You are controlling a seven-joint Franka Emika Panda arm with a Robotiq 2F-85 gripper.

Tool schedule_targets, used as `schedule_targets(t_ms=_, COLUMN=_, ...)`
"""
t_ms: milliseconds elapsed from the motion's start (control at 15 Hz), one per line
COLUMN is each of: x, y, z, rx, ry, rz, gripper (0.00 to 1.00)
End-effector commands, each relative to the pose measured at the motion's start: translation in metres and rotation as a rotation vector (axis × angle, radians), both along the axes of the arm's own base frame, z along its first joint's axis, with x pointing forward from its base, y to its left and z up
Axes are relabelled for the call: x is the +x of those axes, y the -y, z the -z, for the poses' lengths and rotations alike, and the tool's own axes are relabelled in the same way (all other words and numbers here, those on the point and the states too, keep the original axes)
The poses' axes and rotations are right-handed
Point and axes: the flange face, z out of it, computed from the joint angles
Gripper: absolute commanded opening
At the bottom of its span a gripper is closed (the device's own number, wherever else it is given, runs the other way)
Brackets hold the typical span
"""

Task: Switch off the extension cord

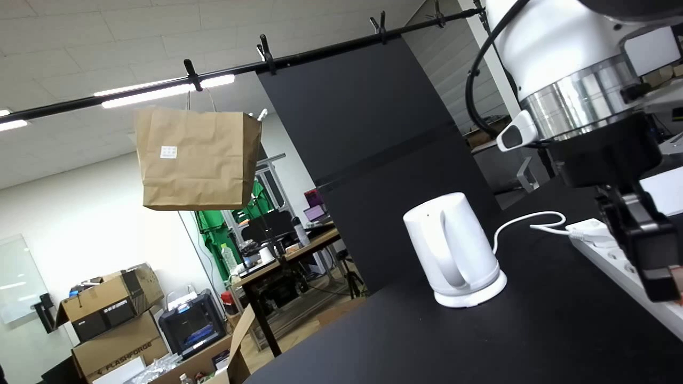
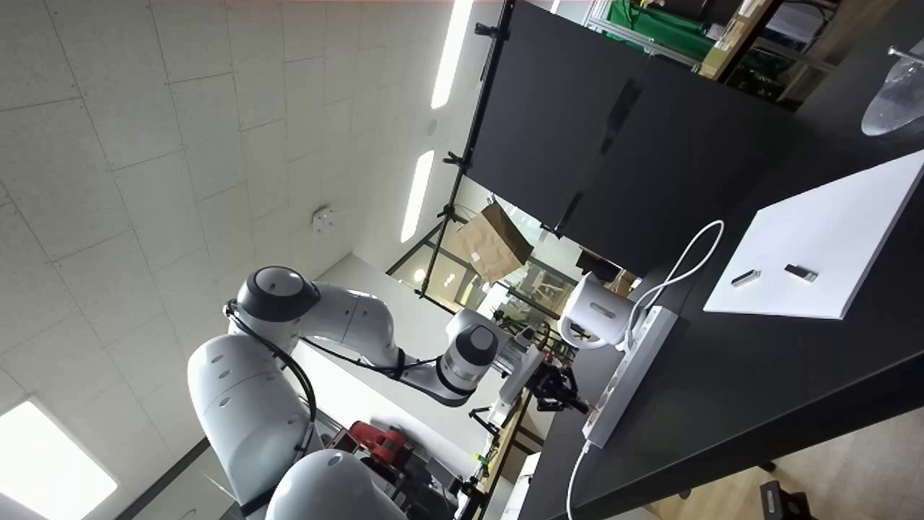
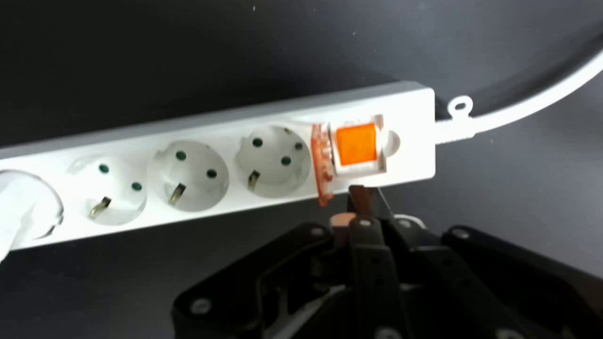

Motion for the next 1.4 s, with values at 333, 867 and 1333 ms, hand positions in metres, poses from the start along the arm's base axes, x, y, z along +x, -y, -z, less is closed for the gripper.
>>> schedule_targets(t_ms=333, x=-0.002, y=-0.007, z=-0.102, rx=0.034, ry=0.130, rz=0.031, gripper=0.32)
schedule_targets(t_ms=867, x=0.005, y=0.009, z=-0.133, rx=0.051, ry=0.191, rz=0.076, gripper=0.87)
schedule_targets(t_ms=1333, x=0.004, y=0.008, z=-0.129, rx=0.050, ry=0.186, rz=0.072, gripper=0.87)
